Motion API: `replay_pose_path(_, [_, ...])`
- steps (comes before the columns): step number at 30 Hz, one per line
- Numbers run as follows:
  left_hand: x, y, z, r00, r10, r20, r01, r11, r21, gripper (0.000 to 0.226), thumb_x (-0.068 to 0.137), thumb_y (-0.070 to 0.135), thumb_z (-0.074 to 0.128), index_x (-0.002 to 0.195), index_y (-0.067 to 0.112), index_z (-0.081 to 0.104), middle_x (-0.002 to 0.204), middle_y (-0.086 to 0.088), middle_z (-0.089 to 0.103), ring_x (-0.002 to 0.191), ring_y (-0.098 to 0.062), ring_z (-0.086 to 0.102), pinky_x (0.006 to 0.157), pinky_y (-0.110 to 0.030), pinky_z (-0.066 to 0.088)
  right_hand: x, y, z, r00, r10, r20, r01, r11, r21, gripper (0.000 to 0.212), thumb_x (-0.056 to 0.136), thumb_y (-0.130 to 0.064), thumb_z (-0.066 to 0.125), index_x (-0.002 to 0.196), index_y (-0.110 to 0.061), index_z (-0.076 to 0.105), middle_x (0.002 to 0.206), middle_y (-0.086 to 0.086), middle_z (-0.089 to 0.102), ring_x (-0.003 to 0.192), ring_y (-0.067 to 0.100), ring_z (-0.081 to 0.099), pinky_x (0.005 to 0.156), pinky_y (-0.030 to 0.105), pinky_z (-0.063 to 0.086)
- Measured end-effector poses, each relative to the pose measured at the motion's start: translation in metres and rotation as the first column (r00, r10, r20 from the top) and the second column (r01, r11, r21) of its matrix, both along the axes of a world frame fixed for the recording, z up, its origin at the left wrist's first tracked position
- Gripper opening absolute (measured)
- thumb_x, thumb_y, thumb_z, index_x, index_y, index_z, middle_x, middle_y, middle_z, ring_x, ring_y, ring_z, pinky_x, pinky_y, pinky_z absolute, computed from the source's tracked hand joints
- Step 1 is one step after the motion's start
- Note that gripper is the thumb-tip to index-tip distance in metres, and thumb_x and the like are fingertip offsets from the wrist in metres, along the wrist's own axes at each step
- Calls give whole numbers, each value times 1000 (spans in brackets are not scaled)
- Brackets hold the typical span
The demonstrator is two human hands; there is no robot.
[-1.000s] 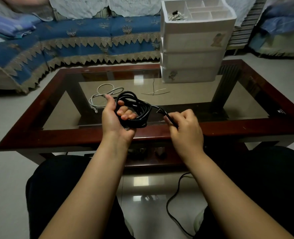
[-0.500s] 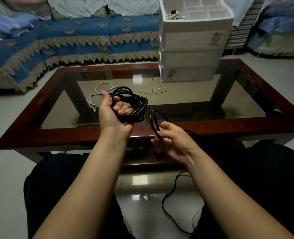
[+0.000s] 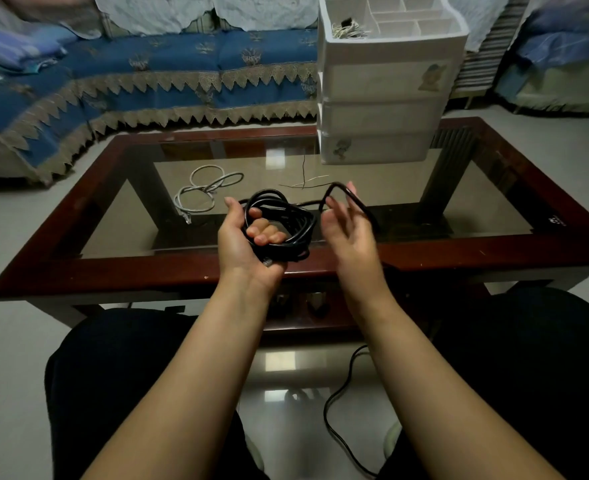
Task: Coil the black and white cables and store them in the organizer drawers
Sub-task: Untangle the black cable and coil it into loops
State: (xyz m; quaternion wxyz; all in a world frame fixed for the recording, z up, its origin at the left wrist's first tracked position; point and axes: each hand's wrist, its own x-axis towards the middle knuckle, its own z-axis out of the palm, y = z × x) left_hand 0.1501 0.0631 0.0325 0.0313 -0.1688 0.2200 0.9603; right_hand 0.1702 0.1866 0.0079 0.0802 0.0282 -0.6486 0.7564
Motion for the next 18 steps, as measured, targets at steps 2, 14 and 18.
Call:
replay_pose_path(2, [3,4,0,1000,-22,-6,22,999,-33,46,94,51,49,65,15,51,38,10,35,30,-3,32,36,-13,29,-5,-2,0,995,-63,-73,73,987,146,56,96,-27,50,146,-21,26,141,-9,39,128,4,40,88,5,40])
replay_pose_path(14, [-6,-14,8,984,145,-108,-162,973,-167,44,93,53,48,67,19,52,44,9,37,36,-4,34,40,-16,30,-10,19,-10,985,-61,163,18,967,254,38,103,-29,30,71,-17,47,60,0,43,49,10,41,48,26,36])
replay_pose_path(18, [-12,-31,7,934,336,-119,-357,890,-282,40,92,53,51,71,18,50,49,8,37,39,-6,35,42,-20,34,-4,35,-33,875,-68,479,-310,682,662,40,103,-33,27,92,-12,59,67,-2,49,59,10,44,62,29,40])
